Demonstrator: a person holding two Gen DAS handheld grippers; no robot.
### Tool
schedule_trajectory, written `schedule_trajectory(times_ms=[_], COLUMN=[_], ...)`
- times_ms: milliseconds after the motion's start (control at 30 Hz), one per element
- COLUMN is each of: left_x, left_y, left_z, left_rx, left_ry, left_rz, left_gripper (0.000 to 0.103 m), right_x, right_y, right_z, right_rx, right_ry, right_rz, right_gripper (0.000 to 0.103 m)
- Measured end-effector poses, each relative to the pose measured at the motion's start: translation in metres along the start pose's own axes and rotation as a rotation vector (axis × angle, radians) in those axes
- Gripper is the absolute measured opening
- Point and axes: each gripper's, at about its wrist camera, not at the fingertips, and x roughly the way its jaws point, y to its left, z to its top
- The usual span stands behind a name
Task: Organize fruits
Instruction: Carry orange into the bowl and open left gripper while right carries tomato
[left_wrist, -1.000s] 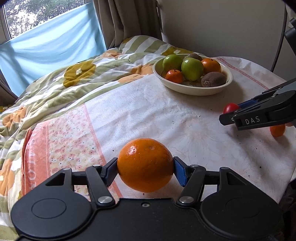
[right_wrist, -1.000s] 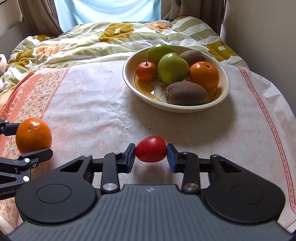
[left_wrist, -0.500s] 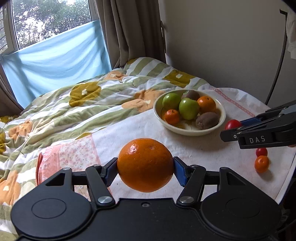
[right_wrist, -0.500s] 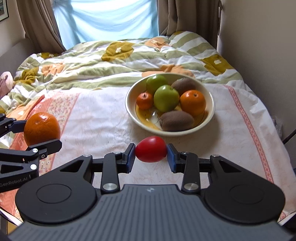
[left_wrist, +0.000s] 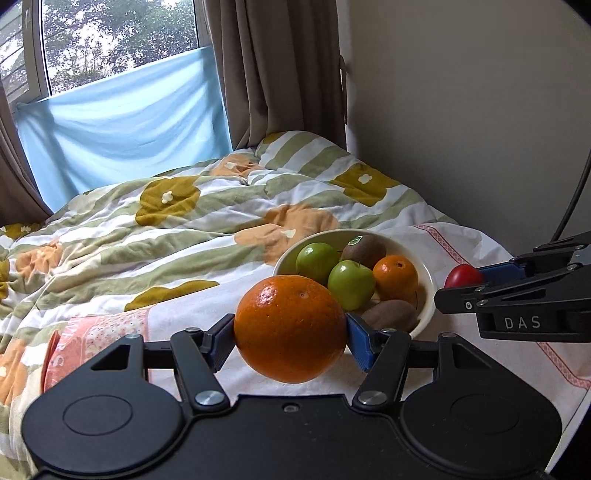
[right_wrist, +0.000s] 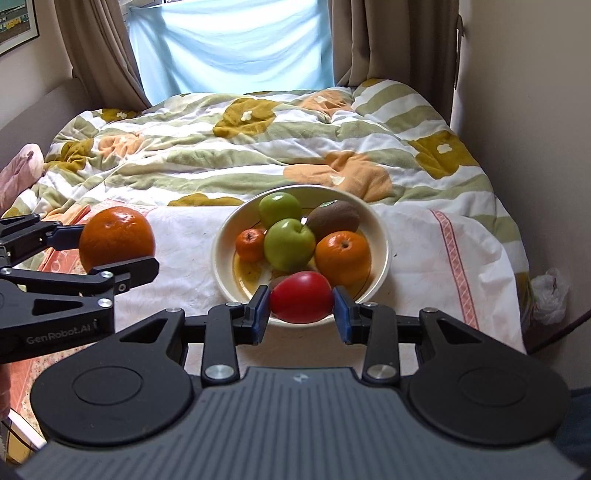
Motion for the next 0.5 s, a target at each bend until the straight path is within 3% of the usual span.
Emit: schedule_trajectory(times_ms=[500], left_x=[0.094], left_y=[-0.031], left_z=[0.007], left_rx=[-0.075], left_ry=[0.106], left_rz=[0.087], left_gripper=[0.067], right_x=[0.053], right_y=[-0.055], right_z=[0.019], right_rx=[-0.067], right_ry=[0.06], right_rz=[0.087], right_gripper=[0.051])
